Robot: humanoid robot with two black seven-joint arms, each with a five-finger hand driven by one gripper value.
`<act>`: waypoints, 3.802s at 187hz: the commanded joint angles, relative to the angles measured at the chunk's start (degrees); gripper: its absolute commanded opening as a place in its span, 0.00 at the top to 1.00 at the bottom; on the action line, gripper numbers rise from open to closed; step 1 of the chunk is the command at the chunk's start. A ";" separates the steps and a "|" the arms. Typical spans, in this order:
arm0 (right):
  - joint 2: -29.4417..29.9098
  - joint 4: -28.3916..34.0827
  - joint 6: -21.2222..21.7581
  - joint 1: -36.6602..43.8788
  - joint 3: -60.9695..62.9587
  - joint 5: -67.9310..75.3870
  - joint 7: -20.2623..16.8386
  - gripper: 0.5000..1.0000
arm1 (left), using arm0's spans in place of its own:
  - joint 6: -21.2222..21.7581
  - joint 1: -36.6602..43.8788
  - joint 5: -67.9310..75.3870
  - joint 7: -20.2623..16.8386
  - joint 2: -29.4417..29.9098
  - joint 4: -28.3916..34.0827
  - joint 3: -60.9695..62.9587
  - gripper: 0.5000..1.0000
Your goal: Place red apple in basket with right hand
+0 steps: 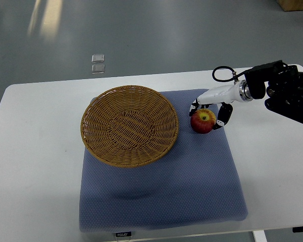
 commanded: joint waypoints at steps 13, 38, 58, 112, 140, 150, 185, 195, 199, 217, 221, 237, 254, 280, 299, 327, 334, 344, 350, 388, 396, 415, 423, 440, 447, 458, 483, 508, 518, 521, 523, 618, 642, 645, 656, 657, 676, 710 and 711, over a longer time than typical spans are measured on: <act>-0.87 -0.34 0.43 3.87 0.00 0.09 0.09 0.62 | 0.00 0.00 0.00 0.00 0.00 0.00 0.00 0.00; -1.23 -0.79 0.96 8.70 0.00 0.26 0.44 0.62 | 0.00 0.00 0.00 0.00 0.00 0.00 0.00 0.00; -0.79 -0.79 1.75 12.75 0.17 0.53 0.44 0.61 | 0.00 0.00 0.00 0.00 0.00 0.00 0.00 0.00; 8.00 -0.70 2.63 17.84 0.26 0.70 0.26 0.61 | 0.00 0.00 0.00 0.00 0.00 0.00 0.00 0.00; 13.54 -0.79 2.45 17.23 0.35 0.35 0.00 0.60 | 0.00 0.00 0.00 0.00 0.00 0.00 0.00 0.00; 15.12 -0.87 2.45 16.53 0.35 0.35 0.00 0.59 | 0.00 0.00 0.00 0.00 0.00 0.00 0.00 0.00; 18.90 -1.75 1.93 14.07 0.35 0.35 -0.09 0.58 | 0.00 0.00 0.00 0.00 0.00 0.00 0.00 0.00; 18.99 -1.84 1.93 13.89 0.35 0.35 -0.09 0.58 | 0.00 0.00 0.00 0.00 0.00 0.00 0.00 0.00; 19.78 -1.93 1.75 12.92 0.35 0.26 -0.09 0.58 | 0.00 0.00 0.00 0.00 0.00 0.00 0.00 0.00; 20.83 -2.81 1.05 11.08 0.35 0.17 -0.09 0.58 | 0.00 0.00 0.00 0.00 0.00 0.00 0.00 0.00; 21.01 -2.98 1.05 10.72 0.35 0.17 -0.09 0.57 | 0.00 0.00 0.00 0.00 0.00 0.00 0.00 0.00; 21.27 -3.69 0.52 9.85 0.44 0.17 -0.09 0.57 | 0.00 0.00 0.00 0.00 0.00 0.00 0.00 0.00; 21.27 -4.30 -0.53 8.97 0.44 0.17 -0.09 0.57 | 0.00 0.00 0.00 0.00 0.00 0.00 0.00 0.00; 21.63 -5.00 -1.15 7.91 0.53 0.17 -0.09 0.51 | 0.00 0.00 0.00 0.00 0.00 0.00 0.00 0.00; 22.68 -5.97 -3.00 6.95 0.61 0.17 -0.09 0.38 | 0.00 0.00 0.00 0.00 0.00 0.00 0.00 0.00; 22.94 -6.06 -4.23 6.33 0.70 0.44 -0.09 0.28 | 0.00 0.00 0.00 0.00 0.00 0.00 0.00 0.00; 22.94 -6.06 -4.14 6.33 0.70 0.61 -0.09 0.26 | 0.00 0.00 0.00 0.00 0.00 0.00 0.00 0.00; 22.94 -6.06 -4.05 6.33 0.79 0.70 -0.09 0.19 | 0.00 0.00 0.00 0.00 0.00 0.00 0.00 0.00; 22.86 -6.06 -3.96 6.33 0.79 0.79 -0.09 0.19 | 0.00 0.00 0.00 0.00 0.00 0.00 0.00 0.00; 22.06 -6.06 -3.79 6.51 1.14 1.14 -0.09 0.17 | 0.00 0.00 0.00 0.00 0.00 0.00 0.00 0.00; 21.89 -5.97 -3.87 6.68 1.14 1.14 0.00 0.17 | 0.00 0.00 0.00 0.00 0.00 0.00 0.00 0.00; 21.19 -6.06 -3.70 6.95 2.46 1.23 0.00 0.17 | 0.00 0.00 0.00 0.00 0.00 0.00 0.00 0.00; 20.66 -6.15 -3.61 7.03 3.51 1.23 0.00 0.16 | 0.00 0.00 0.00 0.00 0.00 0.00 0.00 0.00; 19.08 -6.23 -3.43 7.82 4.04 1.23 0.00 0.15 | 0.00 0.00 0.00 0.00 0.00 0.00 0.00 0.00; 19.08 -6.23 -3.43 7.82 4.04 1.23 0.00 0.15 | 0.00 0.00 0.00 0.00 0.00 0.00 0.00 0.00; 15.48 -6.23 -3.61 8.53 4.13 1.32 0.00 0.15 | 0.00 0.00 0.00 0.00 0.00 0.00 0.00 0.00; 11.69 -6.41 -4.40 8.44 5.36 1.67 0.09 0.15 | 0.00 0.00 0.00 0.00 0.00 0.00 0.00 0.00; 9.23 -7.82 -4.40 6.68 10.37 5.80 0.09 0.16 | 0.00 0.00 0.00 0.00 0.00 0.00 0.00 0.00; 9.06 -8.52 -4.40 5.98 11.42 6.94 0.09 0.15 | 0.00 0.00 0.00 0.00 0.00 0.00 0.00 0.00; 9.06 -8.52 -4.40 5.98 11.42 6.94 0.09 0.15 | 0.00 0.00 0.00 0.00 0.00 0.00 0.00 0.00; 9.06 -10.10 -4.40 3.96 14.15 10.28 0.09 0.15 | 0.00 0.00 0.00 0.00 0.00 0.00 0.00 0.00; 10.38 -15.11 -11.43 -8.87 20.92 40.33 0.44 0.15 | 0.00 0.00 0.00 0.00 0.00 0.00 0.00 0.00; 11.52 -16.69 -11.52 -10.11 20.92 49.04 0.44 0.15 | 0.00 0.00 0.00 0.00 0.00 0.00 0.00 0.00; 12.57 -17.92 -11.52 -11.16 20.92 55.36 0.44 0.15 | 0.00 0.00 0.00 0.00 0.00 0.00 0.00 0.00; 13.63 -19.06 -11.52 -12.04 20.92 61.78 0.44 0.16 | 0.00 0.00 0.00 0.00 0.00 0.00 0.00 0.00; 13.63 -19.07 -11.52 -12.04 20.92 61.79 0.44 0.16 | 0.00 0.00 0.00 0.00 0.00 0.00 0.00 0.00; 15.30 -20.82 -11.52 -13.45 20.92 72.16 0.44 0.16 | 0.00 0.00 0.00 0.00 0.00 0.00 0.00 0.00; 17.06 -21.88 -11.17 -16.69 25.22 86.21 0.35 0.15 | 0.00 0.00 0.00 0.00 0.00 0.00 0.00 0.00; 17.06 -21.88 -11.17 -16.70 25.22 86.22 0.35 0.15 | 0.00 0.00 0.00 0.00 0.00 0.00 0.00 0.00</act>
